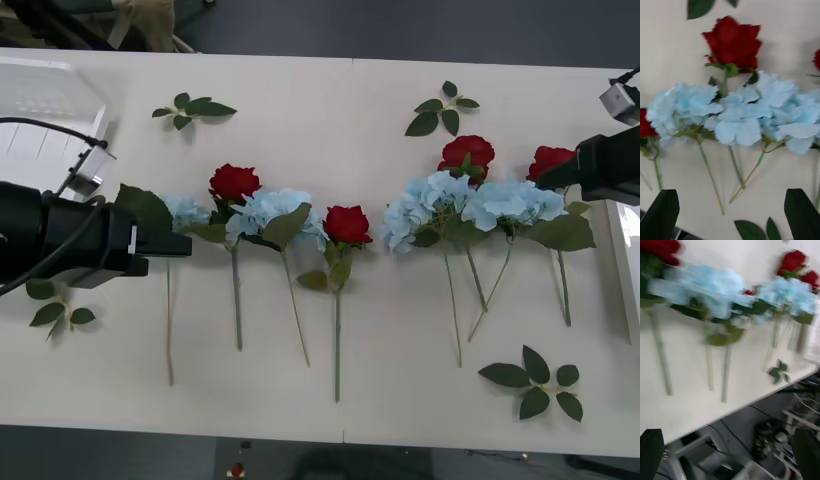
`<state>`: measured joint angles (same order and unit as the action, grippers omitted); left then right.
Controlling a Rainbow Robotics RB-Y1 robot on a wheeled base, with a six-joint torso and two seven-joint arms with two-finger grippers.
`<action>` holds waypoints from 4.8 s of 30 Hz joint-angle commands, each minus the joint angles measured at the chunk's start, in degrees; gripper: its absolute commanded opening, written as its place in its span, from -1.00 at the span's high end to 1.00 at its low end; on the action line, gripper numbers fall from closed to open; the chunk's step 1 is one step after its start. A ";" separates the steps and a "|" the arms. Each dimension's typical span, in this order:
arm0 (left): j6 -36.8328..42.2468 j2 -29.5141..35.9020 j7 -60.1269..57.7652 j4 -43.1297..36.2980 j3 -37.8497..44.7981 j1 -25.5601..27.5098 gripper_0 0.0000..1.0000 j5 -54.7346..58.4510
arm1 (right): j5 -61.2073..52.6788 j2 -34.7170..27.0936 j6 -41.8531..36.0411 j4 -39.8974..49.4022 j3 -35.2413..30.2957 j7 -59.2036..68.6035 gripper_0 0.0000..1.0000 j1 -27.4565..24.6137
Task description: Put the red flowers into the right box and the blue flowers into the left box
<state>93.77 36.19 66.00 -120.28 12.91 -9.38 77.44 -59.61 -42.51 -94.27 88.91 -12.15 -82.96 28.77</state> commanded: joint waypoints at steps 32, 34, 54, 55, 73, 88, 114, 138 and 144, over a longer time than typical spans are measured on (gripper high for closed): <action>-21.08 -1.38 -25.57 42.93 -30.31 -21.91 -1.00 -39.39 | 11.36 2.61 39.42 -39.86 17.16 -1.06 -0.65 12.10; -23.37 -1.47 -25.66 45.22 -33.03 -22.96 -1.00 -39.21 | 11.71 3.31 41.53 -40.57 18.30 -1.06 -0.65 12.10; -24.60 -1.91 -24.16 46.54 -37.25 -24.10 1.00 -45.01 | 13.91 6.04 47.24 -45.05 18.65 -1.15 1.00 12.10; -24.60 -1.91 -24.07 46.54 -37.25 -24.10 1.00 -45.10 | 13.82 5.95 47.16 -45.05 18.65 -1.24 1.00 12.10; 8.36 11.54 0.80 26.94 -21.43 -31.92 1.00 -26.73 | 2.13 -5.83 18.68 -28.52 7.05 -7.21 1.00 12.54; -11.77 24.90 49.40 61.39 -22.84 -39.75 1.00 -46.07 | -2.35 -12.86 16.66 -33.18 1.08 -28.57 1.00 9.47; -1.92 20.68 46.33 54.01 -17.92 -39.57 -1.00 -15.92 | 13.03 -14.44 38.81 -39.16 2.83 -28.75 0.76 2.08; -20.12 -6.39 14.95 52.16 -42.17 -37.11 -1.00 -41.23 | -14.22 -13.74 20.09 -7.69 4.42 -8.80 -0.72 -11.28; -21.44 -7.18 15.04 52.25 -44.11 -37.11 -1.00 -40.79 | -13.87 -13.56 25.62 11.03 6.88 4.12 -0.72 -23.32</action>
<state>73.79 28.70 80.27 -67.22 -32.07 -46.57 36.54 -73.51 -55.68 -70.74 95.24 -7.19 -86.03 8.62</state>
